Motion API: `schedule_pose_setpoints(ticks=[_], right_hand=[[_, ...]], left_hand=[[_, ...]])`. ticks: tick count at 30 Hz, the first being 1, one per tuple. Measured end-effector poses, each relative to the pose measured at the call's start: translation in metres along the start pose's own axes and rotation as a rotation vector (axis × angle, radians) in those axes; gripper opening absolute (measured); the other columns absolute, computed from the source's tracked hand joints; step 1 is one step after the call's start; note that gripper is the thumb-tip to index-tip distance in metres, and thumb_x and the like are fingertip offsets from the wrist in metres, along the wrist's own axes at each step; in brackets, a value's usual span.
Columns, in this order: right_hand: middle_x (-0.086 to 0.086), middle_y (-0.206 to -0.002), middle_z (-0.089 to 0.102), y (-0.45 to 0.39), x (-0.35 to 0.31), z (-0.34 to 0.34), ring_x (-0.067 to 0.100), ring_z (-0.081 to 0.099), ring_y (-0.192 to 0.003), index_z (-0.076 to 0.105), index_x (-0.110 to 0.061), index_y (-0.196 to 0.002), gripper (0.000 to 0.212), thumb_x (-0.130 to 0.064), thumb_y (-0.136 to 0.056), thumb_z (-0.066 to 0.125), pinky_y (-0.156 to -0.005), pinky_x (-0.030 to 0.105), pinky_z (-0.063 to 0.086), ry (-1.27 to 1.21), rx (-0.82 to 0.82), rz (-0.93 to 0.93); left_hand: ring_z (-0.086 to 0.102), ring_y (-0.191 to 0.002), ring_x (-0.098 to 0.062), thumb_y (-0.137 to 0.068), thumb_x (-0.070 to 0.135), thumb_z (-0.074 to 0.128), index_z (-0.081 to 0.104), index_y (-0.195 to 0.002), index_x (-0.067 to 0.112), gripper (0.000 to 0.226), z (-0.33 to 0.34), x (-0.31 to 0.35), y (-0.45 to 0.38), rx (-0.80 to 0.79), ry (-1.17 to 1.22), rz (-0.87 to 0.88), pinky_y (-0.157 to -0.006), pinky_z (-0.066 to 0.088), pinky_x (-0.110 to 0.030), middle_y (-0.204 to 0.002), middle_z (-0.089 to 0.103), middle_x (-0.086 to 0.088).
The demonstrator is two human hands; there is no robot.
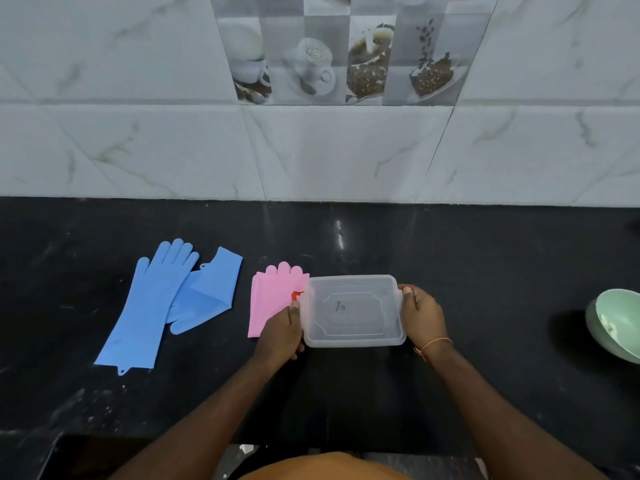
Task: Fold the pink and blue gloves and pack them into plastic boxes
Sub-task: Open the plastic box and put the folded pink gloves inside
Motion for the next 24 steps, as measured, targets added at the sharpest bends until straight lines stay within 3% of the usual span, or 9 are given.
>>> schedule_pose_setpoints(ticks=[3,6,8,10,13,16,20,22,24], right_hand=[[0.001,-0.096,0.075,-0.002,0.006,-0.003,0.022,0.071,-0.093,0.074,-0.018,-0.107,0.036,-0.025,-0.109,0.039,-0.080,0.038,0.059,-0.038,0.002,0.064],[0.003,-0.094,0.075,-0.003,0.012,-0.006,0.022,0.073,-0.089,0.073,-0.020,-0.101,0.034,-0.026,-0.110,0.040,-0.070,0.034,0.060,-0.038,-0.080,0.101],[0.004,-0.099,0.076,-0.007,0.017,-0.011,0.022,0.073,-0.089,0.070,-0.024,-0.106,0.030,-0.030,-0.110,0.041,-0.081,0.044,0.063,0.041,-0.129,0.117],[0.008,-0.119,0.074,-0.012,0.014,-0.019,0.027,0.070,-0.106,0.065,-0.023,-0.121,0.027,-0.031,-0.109,0.042,-0.100,0.045,0.055,0.215,-0.122,0.078],[0.012,-0.147,0.057,-0.013,-0.020,-0.026,0.028,0.054,-0.134,0.048,-0.011,-0.150,0.046,-0.029,-0.108,0.045,-0.111,0.039,0.042,0.407,-0.017,-0.153],[0.001,-0.157,0.045,0.003,-0.071,-0.008,0.020,0.042,-0.144,0.036,-0.022,-0.158,0.067,-0.054,-0.101,0.053,-0.120,0.046,0.036,0.456,-0.131,-0.450],[-0.006,-0.173,0.005,0.030,-0.102,0.039,0.021,0.005,-0.159,0.002,-0.045,-0.162,0.120,-0.094,-0.067,0.057,-0.125,0.066,0.006,0.852,-0.510,-0.672],[-0.002,-0.173,-0.012,0.031,-0.096,0.055,0.028,-0.008,-0.159,-0.010,-0.047,-0.161,0.132,-0.094,-0.060,0.061,-0.125,0.066,-0.003,1.001,-0.624,-0.727],[0.002,-0.172,-0.011,0.028,-0.089,0.064,0.033,-0.004,-0.159,-0.012,-0.048,-0.160,0.132,-0.084,-0.062,0.070,-0.125,0.066,-0.002,1.067,-0.651,-0.745]], left_hand=[[0.065,-0.066,-0.009,-0.113,0.052,0.026,0.064,-0.112,0.025,0.046,-0.002,0.000,-0.003,-0.030,-0.024,-0.011,-0.061,0.055,-0.023,-0.087,0.073,-0.001],[0.068,-0.091,-0.007,-0.113,0.054,0.028,0.064,-0.118,0.027,0.046,-0.017,0.004,-0.007,-0.007,-0.137,0.041,-0.094,0.059,-0.033,-0.111,0.074,0.005],[0.066,-0.099,-0.007,-0.107,0.065,0.029,0.062,-0.127,0.030,0.052,-0.036,0.008,-0.011,0.087,-0.323,0.100,-0.099,0.056,-0.037,-0.120,0.073,0.005],[0.065,-0.101,-0.007,-0.094,0.082,0.038,0.052,-0.143,0.033,0.070,-0.051,0.009,-0.015,0.145,-0.352,0.164,-0.094,0.058,-0.035,-0.123,0.068,0.009],[0.055,-0.126,-0.006,-0.067,0.090,0.070,0.023,-0.162,0.041,0.117,-0.051,0.009,-0.017,0.023,-0.194,0.311,-0.103,0.049,-0.034,-0.142,0.050,0.020],[0.027,-0.151,-0.001,-0.051,0.077,0.094,0.001,-0.163,0.049,0.149,-0.032,0.016,-0.016,-0.171,-0.210,0.430,-0.121,0.030,-0.039,-0.170,0.016,0.026],[0.019,-0.157,-0.001,-0.051,0.074,0.097,-0.001,-0.165,0.045,0.153,-0.013,0.019,-0.032,-0.209,-0.210,0.539,-0.130,0.027,-0.047,-0.172,0.004,0.030],[0.020,-0.155,0.002,-0.054,0.075,0.095,-0.006,-0.164,0.047,0.151,-0.007,0.014,-0.041,-0.199,-0.215,0.532,-0.130,0.026,-0.047,-0.170,0.005,0.033],[0.012,-0.153,0.011,-0.058,0.080,0.089,-0.015,-0.158,0.055,0.146,-0.001,0.012,-0.044,-0.190,-0.256,0.536,-0.132,0.019,-0.043,-0.165,-0.004,0.042]])
Point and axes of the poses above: each hand's wrist, its own y-axis away from the middle knuckle, its own z-axis out of the palm, x = y × z, the point moved 7 cm from there along -y, towards the middle knuckle
